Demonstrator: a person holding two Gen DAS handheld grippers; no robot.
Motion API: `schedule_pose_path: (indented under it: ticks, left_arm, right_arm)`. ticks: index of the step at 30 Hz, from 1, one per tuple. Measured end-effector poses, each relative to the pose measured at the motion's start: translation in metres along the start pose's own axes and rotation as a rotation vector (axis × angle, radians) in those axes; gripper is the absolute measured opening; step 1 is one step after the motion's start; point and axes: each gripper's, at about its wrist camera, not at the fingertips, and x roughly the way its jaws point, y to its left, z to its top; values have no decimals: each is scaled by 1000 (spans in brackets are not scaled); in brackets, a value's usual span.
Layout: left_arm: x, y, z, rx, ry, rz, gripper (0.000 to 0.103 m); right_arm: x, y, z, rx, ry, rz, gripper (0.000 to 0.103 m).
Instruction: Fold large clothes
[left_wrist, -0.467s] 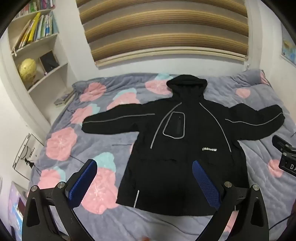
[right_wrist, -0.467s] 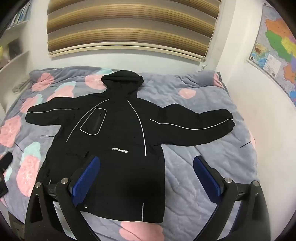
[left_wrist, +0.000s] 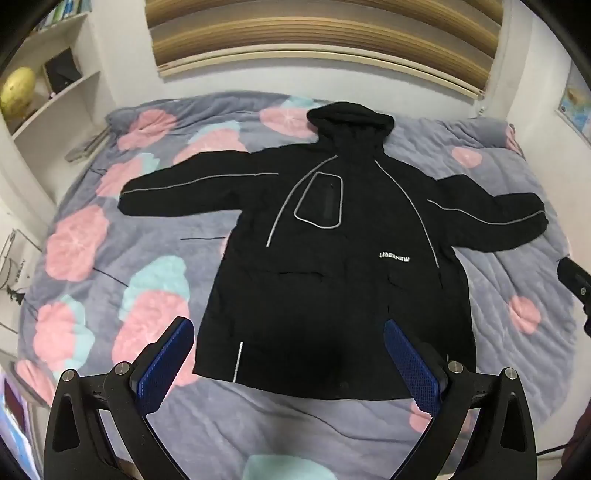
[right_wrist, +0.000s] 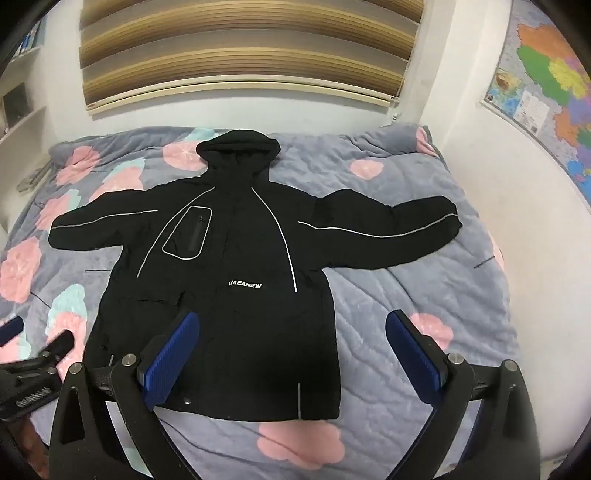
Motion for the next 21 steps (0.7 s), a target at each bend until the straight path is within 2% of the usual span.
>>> schedule_pose_path:
  ticks: [5, 9, 11, 14, 17, 21]
  left_arm:
    - [4, -6, -3, 94, -4, 25, 102]
    - [-1, -6, -1, 138, -86, -62, 102]
    - [2, 5, 7, 116, -76, -101, 102]
    - [26, 11, 16, 87, 2, -186, 102]
    - [47, 8, 22, 109, 66, -214, 102]
    - [51, -2, 31, 139, 8, -206, 102]
  right_arm:
    - [-9, 14, -2, 28, 13, -38, 101]
    - [-5, 18, -7, 67, 38, -45, 101]
    - [-4, 21, -11, 80, 50, -51, 101]
    - [-3, 24, -16, 101, 57, -71, 101]
    - [-4, 25, -23, 113, 59, -103, 101]
    - [-7, 22, -26, 130, 55, -138, 101]
